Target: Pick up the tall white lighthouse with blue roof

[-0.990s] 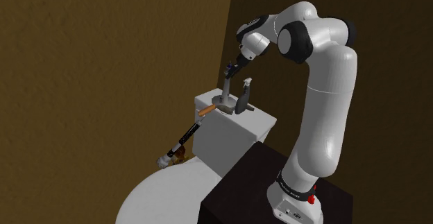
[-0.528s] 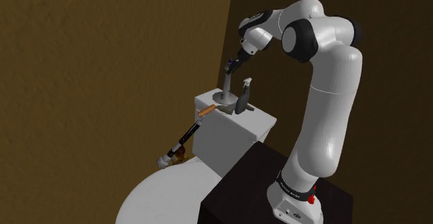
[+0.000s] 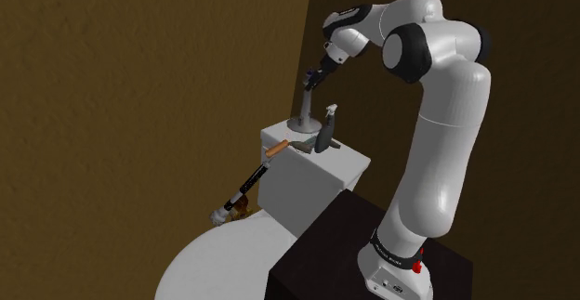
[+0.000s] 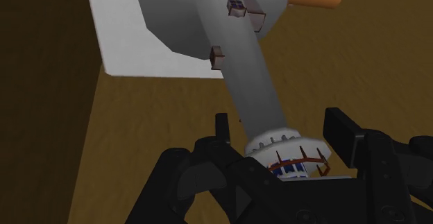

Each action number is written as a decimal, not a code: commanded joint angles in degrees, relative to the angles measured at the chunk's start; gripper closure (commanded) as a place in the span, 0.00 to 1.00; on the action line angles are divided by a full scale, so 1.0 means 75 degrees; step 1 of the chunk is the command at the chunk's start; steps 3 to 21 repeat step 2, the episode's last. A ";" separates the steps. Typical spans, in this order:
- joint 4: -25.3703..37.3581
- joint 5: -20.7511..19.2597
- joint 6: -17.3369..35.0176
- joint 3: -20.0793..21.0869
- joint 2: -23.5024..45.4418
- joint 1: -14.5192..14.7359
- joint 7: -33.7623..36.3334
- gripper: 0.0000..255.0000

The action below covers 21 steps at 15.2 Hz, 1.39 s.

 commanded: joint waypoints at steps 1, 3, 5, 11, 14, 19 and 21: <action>0.0098 -0.0058 -0.0096 -0.0014 -0.0038 0.0008 0.0080 1.00; 0.0098 -0.0058 -0.0095 -0.0014 -0.0038 0.0009 0.0080 1.00; 0.0098 -0.0058 -0.0095 -0.0014 -0.0038 0.0009 0.0080 1.00; 0.0098 -0.0058 -0.0095 -0.0014 -0.0038 0.0009 0.0080 1.00; 0.0098 -0.0058 -0.0095 -0.0014 -0.0038 0.0009 0.0080 1.00; 0.0098 -0.0058 -0.0095 -0.0014 -0.0038 0.0009 0.0080 1.00; 0.0098 -0.0058 -0.0095 -0.0014 -0.0038 0.0009 0.0080 1.00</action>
